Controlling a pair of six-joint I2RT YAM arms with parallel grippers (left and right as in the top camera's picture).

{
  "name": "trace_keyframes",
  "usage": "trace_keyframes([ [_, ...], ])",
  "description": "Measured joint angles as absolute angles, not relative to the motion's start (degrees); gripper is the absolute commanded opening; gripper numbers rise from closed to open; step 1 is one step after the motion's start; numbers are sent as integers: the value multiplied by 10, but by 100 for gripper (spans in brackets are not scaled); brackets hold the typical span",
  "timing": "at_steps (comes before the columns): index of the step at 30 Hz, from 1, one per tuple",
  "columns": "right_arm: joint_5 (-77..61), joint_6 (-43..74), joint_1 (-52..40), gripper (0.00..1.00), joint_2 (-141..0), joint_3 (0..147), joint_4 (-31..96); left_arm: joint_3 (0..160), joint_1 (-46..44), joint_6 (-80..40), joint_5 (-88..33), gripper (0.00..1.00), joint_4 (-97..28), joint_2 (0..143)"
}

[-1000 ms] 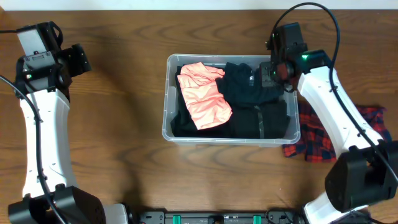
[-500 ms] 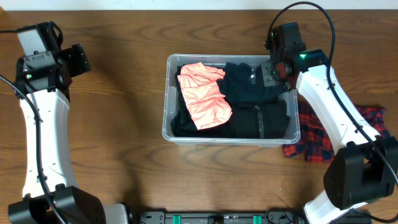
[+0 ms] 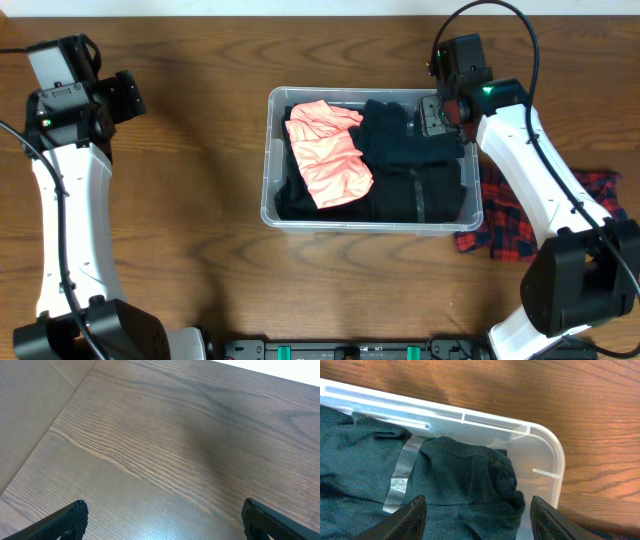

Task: Pack container
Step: 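Press the black bundle down in the bin with the right gripper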

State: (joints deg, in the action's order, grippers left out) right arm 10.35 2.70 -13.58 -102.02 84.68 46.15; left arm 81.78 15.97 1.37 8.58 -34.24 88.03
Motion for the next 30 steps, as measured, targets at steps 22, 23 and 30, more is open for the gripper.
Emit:
trace_keyframes([
  [22, 55, 23, -144, 8, -1020, 768, 425, 818, 160, 14, 86, 98, -342, 880],
  [23, 55, 23, -144, 8, -1020, 754, 411, 818, 160, 13, 86, 98, -342, 880],
  [30, 57, 23, -144, 7, -1020, 704, 353, 818, 160, 13, 86, 98, -342, 880],
])
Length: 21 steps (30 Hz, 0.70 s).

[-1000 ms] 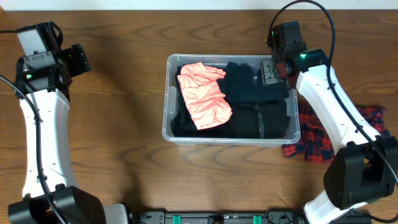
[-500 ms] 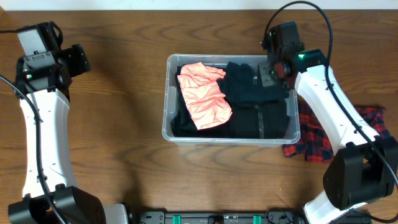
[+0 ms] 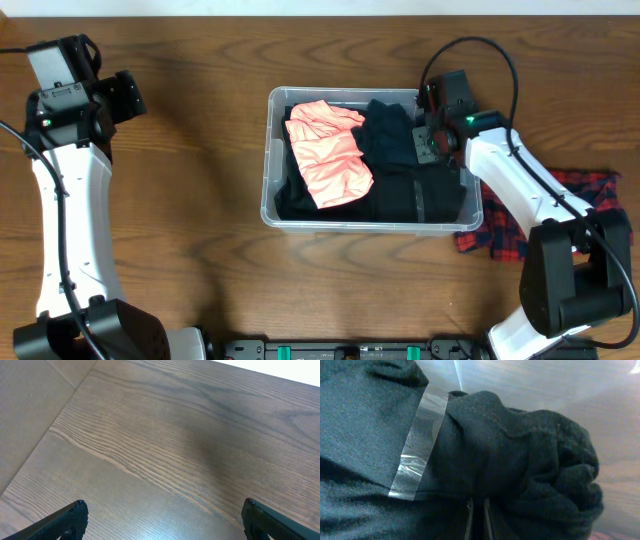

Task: Pack container
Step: 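Press the black bundle down in the bin with the right gripper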

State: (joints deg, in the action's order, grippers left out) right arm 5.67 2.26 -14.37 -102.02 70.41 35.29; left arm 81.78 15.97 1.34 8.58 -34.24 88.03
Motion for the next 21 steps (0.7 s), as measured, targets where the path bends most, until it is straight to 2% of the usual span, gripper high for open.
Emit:
trace_keyframes([
  [9, 39, 23, -144, 9, -1013, 766, 410, 818, 160, 13, 86, 98, -342, 880],
  [21, -68, 23, -176, 15, -987, 769, 396, 818, 160, 13, 86, 98, -342, 880],
])
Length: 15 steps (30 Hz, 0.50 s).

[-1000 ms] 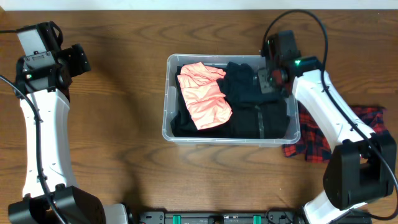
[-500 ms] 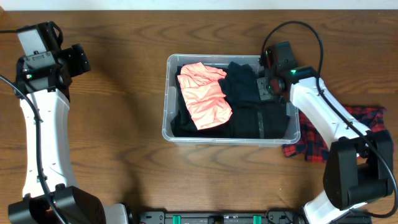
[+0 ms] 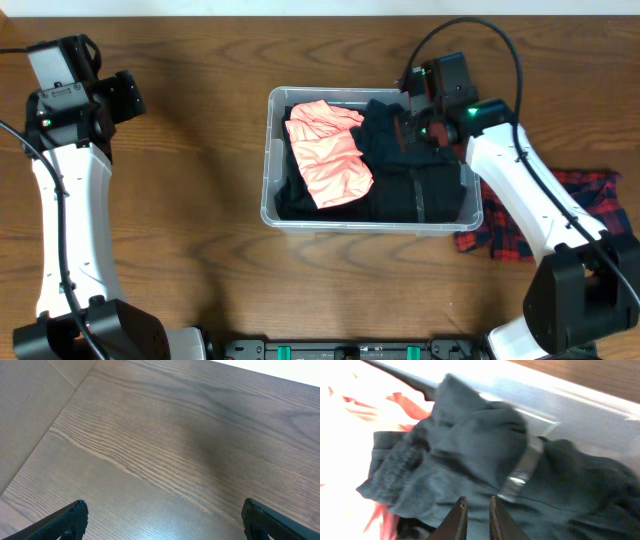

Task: Pack container
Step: 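Press the black bundle down in the bin with the right gripper, then move the right gripper out of the bin to the plaid shirt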

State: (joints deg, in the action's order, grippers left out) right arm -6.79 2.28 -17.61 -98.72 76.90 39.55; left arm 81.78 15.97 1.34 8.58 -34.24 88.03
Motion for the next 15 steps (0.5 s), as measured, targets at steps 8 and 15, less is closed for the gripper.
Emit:
trace_keyframes([
  [8, -79, 23, -178, 13, -1016, 755, 400, 818, 160, 14, 86, 98, -342, 880],
  [15, -79, 23, -176, 14, -978, 755, 409, 818, 160, 14, 86, 98, -342, 880],
])
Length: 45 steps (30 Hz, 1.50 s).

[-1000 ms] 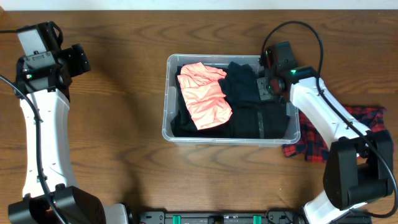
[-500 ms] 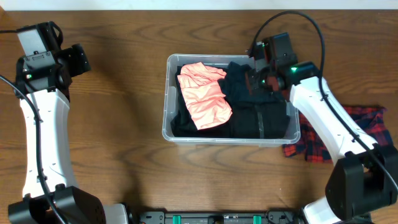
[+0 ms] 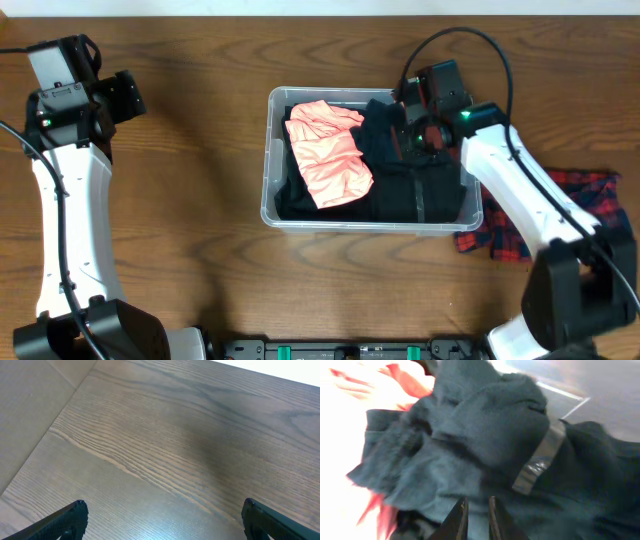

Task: Pack container
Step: 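Move the right gripper out of the bin to the plaid shirt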

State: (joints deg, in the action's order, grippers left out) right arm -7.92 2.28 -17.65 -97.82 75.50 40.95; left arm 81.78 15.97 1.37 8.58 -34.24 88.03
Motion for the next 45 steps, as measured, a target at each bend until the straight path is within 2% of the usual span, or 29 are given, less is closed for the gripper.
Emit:
trace_keyframes([
  [7, -62, 23, -129, 13, -859, 756, 479, 818, 160, 14, 86, 98, -342, 880],
  [11, -54, 24, -84, 1, -830, 757, 524, 818, 160, 14, 86, 98, -342, 880],
  [22, -46, 65, 11, 1, -840, 757, 568, 818, 160, 13, 86, 98, -342, 880],
  [45, -44, 86, 19, 2, -924, 757, 621, 818, 160, 13, 86, 98, -342, 880],
])
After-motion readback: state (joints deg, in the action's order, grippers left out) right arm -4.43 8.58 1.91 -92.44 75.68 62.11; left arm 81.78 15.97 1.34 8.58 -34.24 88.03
